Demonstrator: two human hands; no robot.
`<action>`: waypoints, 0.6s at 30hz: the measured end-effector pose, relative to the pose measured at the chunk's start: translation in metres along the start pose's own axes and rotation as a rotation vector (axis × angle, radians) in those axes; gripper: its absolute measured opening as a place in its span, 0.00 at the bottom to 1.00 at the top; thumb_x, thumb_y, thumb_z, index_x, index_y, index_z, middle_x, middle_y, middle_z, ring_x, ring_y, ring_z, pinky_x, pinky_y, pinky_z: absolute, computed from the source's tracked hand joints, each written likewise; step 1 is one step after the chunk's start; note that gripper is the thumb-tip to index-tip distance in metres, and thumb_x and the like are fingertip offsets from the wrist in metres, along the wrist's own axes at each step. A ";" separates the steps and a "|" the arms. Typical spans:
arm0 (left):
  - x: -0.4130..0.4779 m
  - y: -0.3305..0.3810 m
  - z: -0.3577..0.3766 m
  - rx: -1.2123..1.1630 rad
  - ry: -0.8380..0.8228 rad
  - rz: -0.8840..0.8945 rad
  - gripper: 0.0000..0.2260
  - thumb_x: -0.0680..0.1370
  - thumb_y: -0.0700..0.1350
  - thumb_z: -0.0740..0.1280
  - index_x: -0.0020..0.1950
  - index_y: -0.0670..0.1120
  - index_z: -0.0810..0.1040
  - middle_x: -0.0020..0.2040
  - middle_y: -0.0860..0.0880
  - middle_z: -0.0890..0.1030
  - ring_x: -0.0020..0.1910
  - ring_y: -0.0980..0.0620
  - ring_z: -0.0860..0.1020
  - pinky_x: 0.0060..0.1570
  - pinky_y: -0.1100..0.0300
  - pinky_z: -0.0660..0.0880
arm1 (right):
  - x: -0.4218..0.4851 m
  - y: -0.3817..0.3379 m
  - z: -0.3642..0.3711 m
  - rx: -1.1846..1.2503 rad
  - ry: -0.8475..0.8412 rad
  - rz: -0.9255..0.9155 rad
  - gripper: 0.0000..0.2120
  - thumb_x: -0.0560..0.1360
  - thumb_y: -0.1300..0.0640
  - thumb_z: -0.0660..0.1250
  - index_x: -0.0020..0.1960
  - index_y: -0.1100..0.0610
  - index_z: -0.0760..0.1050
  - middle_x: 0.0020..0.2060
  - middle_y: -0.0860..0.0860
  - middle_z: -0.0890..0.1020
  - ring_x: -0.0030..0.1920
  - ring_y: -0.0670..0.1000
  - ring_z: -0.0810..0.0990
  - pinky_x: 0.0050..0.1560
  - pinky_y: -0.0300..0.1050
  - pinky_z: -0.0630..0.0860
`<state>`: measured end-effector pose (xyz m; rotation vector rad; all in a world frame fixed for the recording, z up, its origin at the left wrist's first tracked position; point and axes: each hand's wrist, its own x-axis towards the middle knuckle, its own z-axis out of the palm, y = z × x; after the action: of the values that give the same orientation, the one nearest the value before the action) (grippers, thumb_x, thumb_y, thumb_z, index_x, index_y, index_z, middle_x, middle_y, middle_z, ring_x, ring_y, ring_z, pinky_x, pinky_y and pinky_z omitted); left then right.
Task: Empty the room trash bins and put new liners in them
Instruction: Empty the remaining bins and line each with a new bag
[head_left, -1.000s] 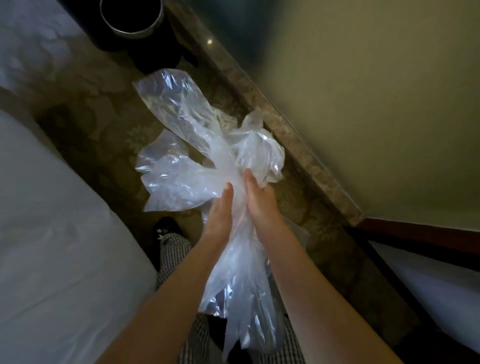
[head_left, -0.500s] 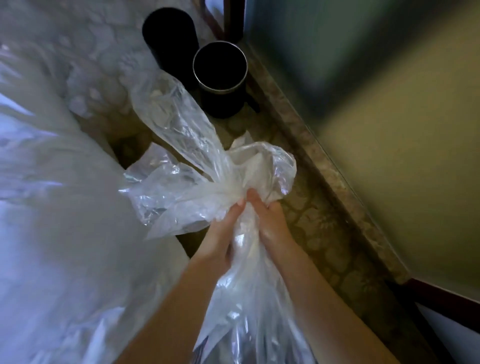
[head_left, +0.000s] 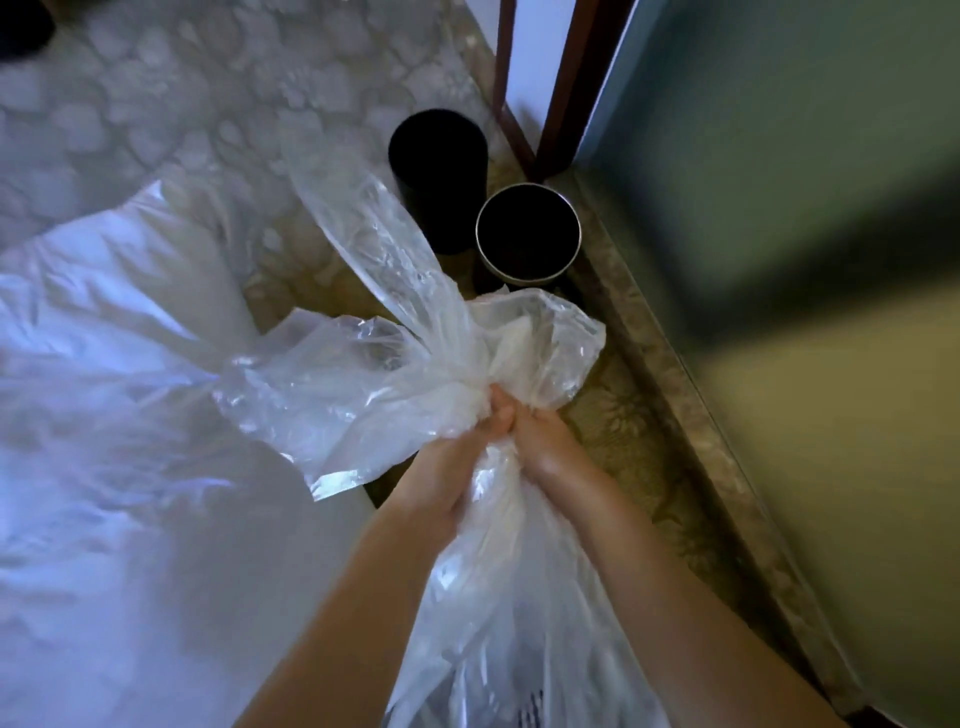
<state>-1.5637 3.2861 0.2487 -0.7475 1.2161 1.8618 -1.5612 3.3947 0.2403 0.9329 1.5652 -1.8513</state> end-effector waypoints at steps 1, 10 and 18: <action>0.010 0.015 0.002 0.024 -0.003 0.005 0.06 0.76 0.38 0.66 0.47 0.42 0.82 0.44 0.42 0.83 0.45 0.47 0.82 0.48 0.53 0.79 | 0.012 -0.017 -0.001 -0.014 -0.004 0.015 0.13 0.79 0.50 0.61 0.59 0.57 0.76 0.42 0.48 0.80 0.36 0.41 0.79 0.31 0.28 0.73; 0.104 0.142 0.037 -0.049 0.099 0.035 0.14 0.72 0.45 0.69 0.56 0.43 0.79 0.47 0.44 0.83 0.46 0.47 0.82 0.45 0.54 0.79 | 0.114 -0.154 -0.007 -0.135 -0.033 0.001 0.14 0.82 0.49 0.53 0.52 0.55 0.74 0.47 0.53 0.81 0.48 0.50 0.80 0.53 0.41 0.76; 0.152 0.220 0.046 -0.131 0.231 0.003 0.10 0.76 0.44 0.67 0.55 0.41 0.79 0.42 0.44 0.83 0.39 0.47 0.82 0.43 0.53 0.79 | 0.157 -0.227 0.015 0.043 0.064 0.041 0.18 0.83 0.55 0.53 0.44 0.62 0.76 0.42 0.61 0.81 0.39 0.52 0.79 0.46 0.41 0.77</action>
<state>-1.8333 3.3182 0.2479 -1.0572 1.2450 1.9116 -1.8357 3.4264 0.2566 1.0450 1.5378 -1.8501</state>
